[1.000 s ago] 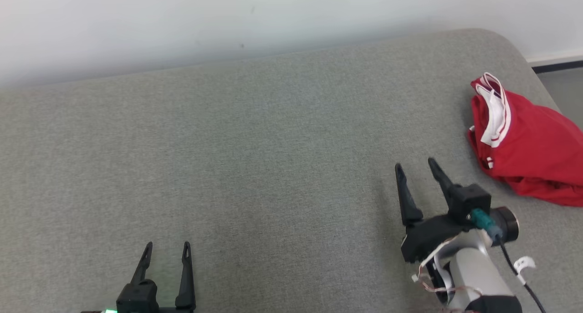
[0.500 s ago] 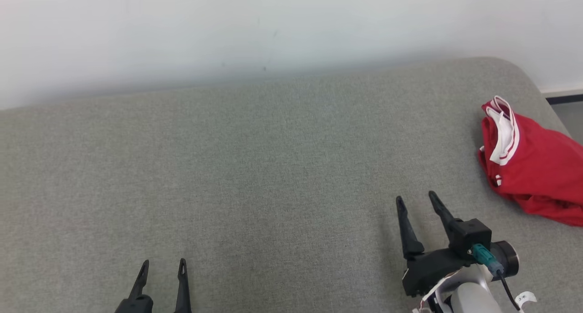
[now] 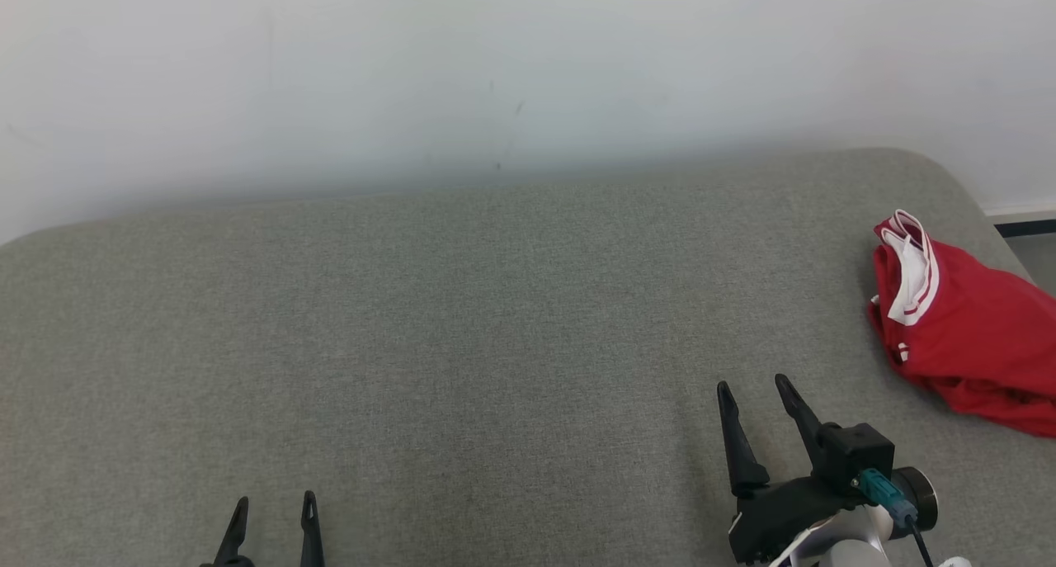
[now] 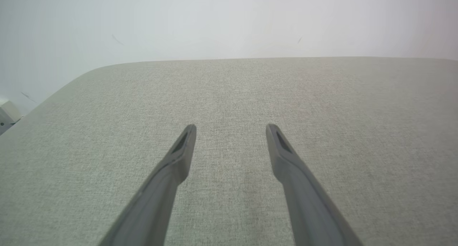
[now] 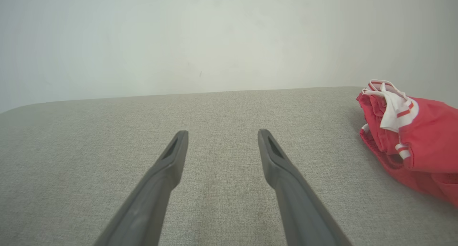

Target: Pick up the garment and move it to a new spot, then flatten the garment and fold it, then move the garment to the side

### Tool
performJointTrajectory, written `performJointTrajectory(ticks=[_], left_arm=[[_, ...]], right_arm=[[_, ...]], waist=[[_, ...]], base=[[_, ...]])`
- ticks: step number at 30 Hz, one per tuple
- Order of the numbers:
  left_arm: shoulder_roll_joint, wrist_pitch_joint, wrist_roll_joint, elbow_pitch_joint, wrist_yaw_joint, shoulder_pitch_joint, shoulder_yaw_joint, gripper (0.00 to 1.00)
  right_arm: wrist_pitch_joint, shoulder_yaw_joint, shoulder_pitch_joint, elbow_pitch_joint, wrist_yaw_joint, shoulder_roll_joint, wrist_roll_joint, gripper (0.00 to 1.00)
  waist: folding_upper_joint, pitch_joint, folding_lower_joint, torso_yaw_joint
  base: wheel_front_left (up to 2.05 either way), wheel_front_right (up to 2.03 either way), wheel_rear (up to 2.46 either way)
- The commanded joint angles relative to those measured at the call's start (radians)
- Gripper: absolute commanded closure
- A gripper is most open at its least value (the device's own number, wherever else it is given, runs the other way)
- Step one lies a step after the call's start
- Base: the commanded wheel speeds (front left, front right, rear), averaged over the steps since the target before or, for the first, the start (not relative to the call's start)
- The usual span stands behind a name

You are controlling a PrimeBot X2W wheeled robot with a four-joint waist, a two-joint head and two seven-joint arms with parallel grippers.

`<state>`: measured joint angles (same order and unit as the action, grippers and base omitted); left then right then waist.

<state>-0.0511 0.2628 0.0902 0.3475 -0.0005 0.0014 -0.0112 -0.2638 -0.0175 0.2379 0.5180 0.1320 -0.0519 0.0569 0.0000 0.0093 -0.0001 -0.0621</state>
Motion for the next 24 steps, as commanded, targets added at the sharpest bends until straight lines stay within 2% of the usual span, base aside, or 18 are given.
performJointTrajectory(ticks=[1,14,24], left_arm=[[0.001,0.002,-0.003,0.001,-0.002,0.017,0.007,0.00],[0.001,0.003,0.022,-0.032,-0.026,0.039,0.026,0.00],[0.001,0.002,0.020,-0.038,-0.022,0.030,0.023,0.00]], right_arm=[[0.000,0.000,-0.018,-0.002,-0.003,0.002,0.006,0.00],[0.000,-0.010,-0.049,-0.005,-0.003,0.002,0.008,0.00],[0.000,-0.016,-0.054,-0.005,-0.003,0.002,-0.001,0.00]], waist=[[0.0000,-0.005,0.0001,0.006],[0.0000,-0.006,0.0001,0.021],[0.0000,0.005,0.0001,0.021]], base=[[0.00,0.00,0.00],[0.00,0.00,0.00],[0.00,0.00,0.00]])
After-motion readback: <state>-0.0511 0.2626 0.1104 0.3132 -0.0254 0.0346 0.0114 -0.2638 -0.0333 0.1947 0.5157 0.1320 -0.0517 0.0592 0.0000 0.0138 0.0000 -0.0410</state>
